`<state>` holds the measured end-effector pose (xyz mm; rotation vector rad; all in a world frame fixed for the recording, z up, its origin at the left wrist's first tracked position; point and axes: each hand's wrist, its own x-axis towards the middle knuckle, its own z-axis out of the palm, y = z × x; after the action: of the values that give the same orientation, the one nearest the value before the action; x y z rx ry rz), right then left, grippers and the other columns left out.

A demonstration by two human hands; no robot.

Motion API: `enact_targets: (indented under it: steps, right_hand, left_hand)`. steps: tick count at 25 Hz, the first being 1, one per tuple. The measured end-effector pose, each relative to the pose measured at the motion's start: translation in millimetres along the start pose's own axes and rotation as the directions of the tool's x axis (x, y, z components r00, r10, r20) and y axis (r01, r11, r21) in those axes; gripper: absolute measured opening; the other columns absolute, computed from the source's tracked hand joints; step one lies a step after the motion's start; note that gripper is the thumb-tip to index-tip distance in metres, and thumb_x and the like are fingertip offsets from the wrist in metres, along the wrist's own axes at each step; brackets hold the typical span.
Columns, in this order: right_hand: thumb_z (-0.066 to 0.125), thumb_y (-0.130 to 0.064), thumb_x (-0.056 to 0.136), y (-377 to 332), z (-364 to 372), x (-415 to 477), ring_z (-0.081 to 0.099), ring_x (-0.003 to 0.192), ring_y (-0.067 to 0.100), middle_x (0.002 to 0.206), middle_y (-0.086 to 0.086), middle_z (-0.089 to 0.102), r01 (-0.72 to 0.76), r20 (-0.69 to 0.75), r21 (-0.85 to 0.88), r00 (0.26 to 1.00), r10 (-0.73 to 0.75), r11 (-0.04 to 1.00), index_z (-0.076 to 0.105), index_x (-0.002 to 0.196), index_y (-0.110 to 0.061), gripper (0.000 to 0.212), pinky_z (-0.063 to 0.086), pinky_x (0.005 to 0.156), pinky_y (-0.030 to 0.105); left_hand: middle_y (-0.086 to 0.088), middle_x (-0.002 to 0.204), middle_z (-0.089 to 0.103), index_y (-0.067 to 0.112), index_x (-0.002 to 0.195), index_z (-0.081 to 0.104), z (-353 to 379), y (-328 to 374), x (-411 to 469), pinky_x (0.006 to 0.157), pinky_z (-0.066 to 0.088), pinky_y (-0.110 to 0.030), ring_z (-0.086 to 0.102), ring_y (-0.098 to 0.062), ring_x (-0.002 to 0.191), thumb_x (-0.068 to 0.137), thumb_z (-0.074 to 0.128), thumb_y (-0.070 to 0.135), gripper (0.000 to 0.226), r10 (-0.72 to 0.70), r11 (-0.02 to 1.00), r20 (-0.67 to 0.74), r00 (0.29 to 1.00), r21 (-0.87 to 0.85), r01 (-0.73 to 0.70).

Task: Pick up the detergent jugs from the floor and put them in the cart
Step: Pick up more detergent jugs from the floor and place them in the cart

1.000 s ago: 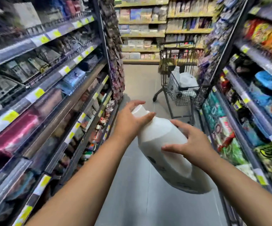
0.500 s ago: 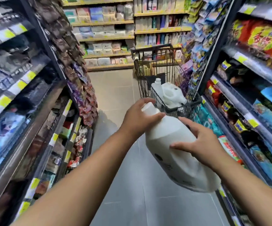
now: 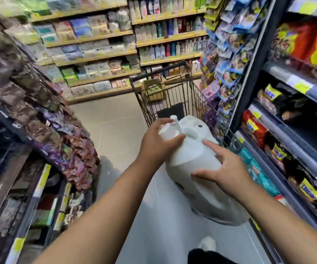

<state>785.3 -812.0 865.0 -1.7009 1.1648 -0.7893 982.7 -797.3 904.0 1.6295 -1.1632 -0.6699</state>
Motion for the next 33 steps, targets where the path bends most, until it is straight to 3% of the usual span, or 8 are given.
enact_targets:
  steps: [2, 6, 9, 13, 17, 21, 27, 33]
  right_hand:
    - [0.094, -0.019, 0.055, 8.7, -6.4, 52.7, 0.057, 0.105, 0.009, 0.118, -0.009, 0.059, -0.039, 0.022, 0.026, 0.999, 0.038, 0.999, 0.052, 0.136, -0.033, 0.092, 0.04, 0.079, 0.004]
    - [0.094, -0.037, 0.047, 26.2, -16.0, 137.0, 0.062, 0.105, 0.018, 0.117, -0.004, 0.065, -0.066, -0.004, 0.021, 0.998, 0.066, 0.998, 0.053, 0.132, -0.042, 0.094, 0.049, 0.098, 0.036]
    - [0.088, -0.044, 0.042, 38.3, -14.6, 190.1, 0.061, 0.107, 0.017, 0.124, -0.001, 0.064, -0.118, -0.027, 0.03, 0.993, 0.119, 0.993, 0.054, 0.134, -0.036, 0.099, 0.049, 0.1, 0.034]
    - [0.094, -0.023, 0.055, 64.9, -5.3, 244.7, 0.063, 0.104, 0.019, 0.121, 0.001, 0.064, -0.217, -0.071, 0.087, 0.972, 0.223, 0.972, 0.047, 0.14, -0.032, 0.098, 0.051, 0.092, 0.025]
    - [0.092, -0.016, 0.057, 96.2, 15.2, 291.6, 0.063, 0.102, 0.012, 0.121, -0.005, 0.062, -0.336, -0.152, 0.159, 0.921, 0.36, 0.928, 0.047, 0.135, -0.039, 0.092, 0.052, 0.088, 0.022]
    - [0.091, -0.006, 0.058, 125.7, 31.7, 322.4, 0.062, 0.081, -0.014, 0.106, -0.017, 0.062, -0.44, -0.193, 0.306, 0.84, 0.507, 0.844, 0.048, 0.137, -0.031, 0.094, 0.05, 0.071, 0.008]
    - [0.094, -0.021, 0.053, 180.4, 63.6, 351.2, 0.061, 0.112, 0.015, 0.131, -0.003, 0.059, -0.554, -0.172, 0.369, 0.748, 0.641, 0.746, 0.045, 0.142, -0.034, 0.102, 0.051, 0.098, 0.035]
    - [0.093, -0.018, 0.052, 237.8, 91.6, 357.9, 0.056, 0.118, 0.01, 0.135, -0.009, 0.054, -0.603, -0.133, 0.41, 0.703, 0.699, 0.684, 0.046, 0.142, -0.033, 0.102, 0.041, 0.105, 0.025]
  left_hand:
    - [0.011, 0.11, 0.061, 0.042, 0.096, 0.058, 16.0, -1.2, 51.0, 0.092, 0.054, -0.042, 0.06, -0.016, 0.104, 0.07, 0.084, 0.031, 0.039, -0.02, 0.999, 0.008, 1.0, 0.028, 0.02]
    - [0.009, 0.115, 0.06, 0.035, 0.106, 0.061, 38.9, -5.7, 134.8, 0.095, 0.052, -0.041, 0.058, -0.018, 0.11, 0.07, 0.084, 0.033, 0.043, -0.011, 0.997, 0.02, 1.0, 0.076, 0.009]
    - [0.009, 0.116, 0.062, 0.036, 0.105, 0.061, 54.8, -20.3, 193.1, 0.094, 0.05, -0.031, 0.058, -0.015, 0.11, 0.071, 0.084, 0.035, 0.041, -0.008, 0.995, 0.058, 0.998, 0.104, 0.002]
    - [0.011, 0.117, 0.06, 0.043, 0.101, 0.058, 80.1, -45.3, 269.6, 0.096, 0.05, -0.038, 0.056, -0.015, 0.113, 0.071, 0.083, 0.039, 0.039, 0.012, 0.986, 0.18, 0.984, 0.164, -0.042]
    - [0.008, 0.121, 0.057, 0.038, 0.107, 0.061, 109.9, -78.3, 340.0, 0.094, 0.042, -0.029, 0.046, -0.006, 0.108, 0.074, 0.081, 0.039, 0.039, 0.029, 0.971, 0.374, 0.927, 0.209, -0.115]
    - [0.015, 0.11, 0.049, 0.032, 0.109, 0.063, 137.5, -110.6, 386.0, 0.088, 0.035, -0.021, 0.043, -0.002, 0.104, 0.076, 0.08, 0.035, 0.038, 0.059, 0.958, 0.505, 0.861, 0.213, -0.191]
    - [0.013, 0.107, 0.053, 0.027, 0.109, 0.066, 176.3, -168.1, 421.1, 0.086, 0.034, -0.012, 0.047, -0.001, 0.101, 0.075, 0.082, 0.028, 0.038, 0.03, 0.954, 0.577, 0.816, 0.226, -0.195]
    - [-0.003, 0.109, 0.06, 0.018, 0.108, 0.067, 205.3, -229.1, 422.4, 0.089, 0.039, -0.02, 0.056, -0.018, 0.104, 0.072, 0.083, 0.022, 0.04, 0.042, 0.936, 0.598, 0.8, 0.257, -0.24]
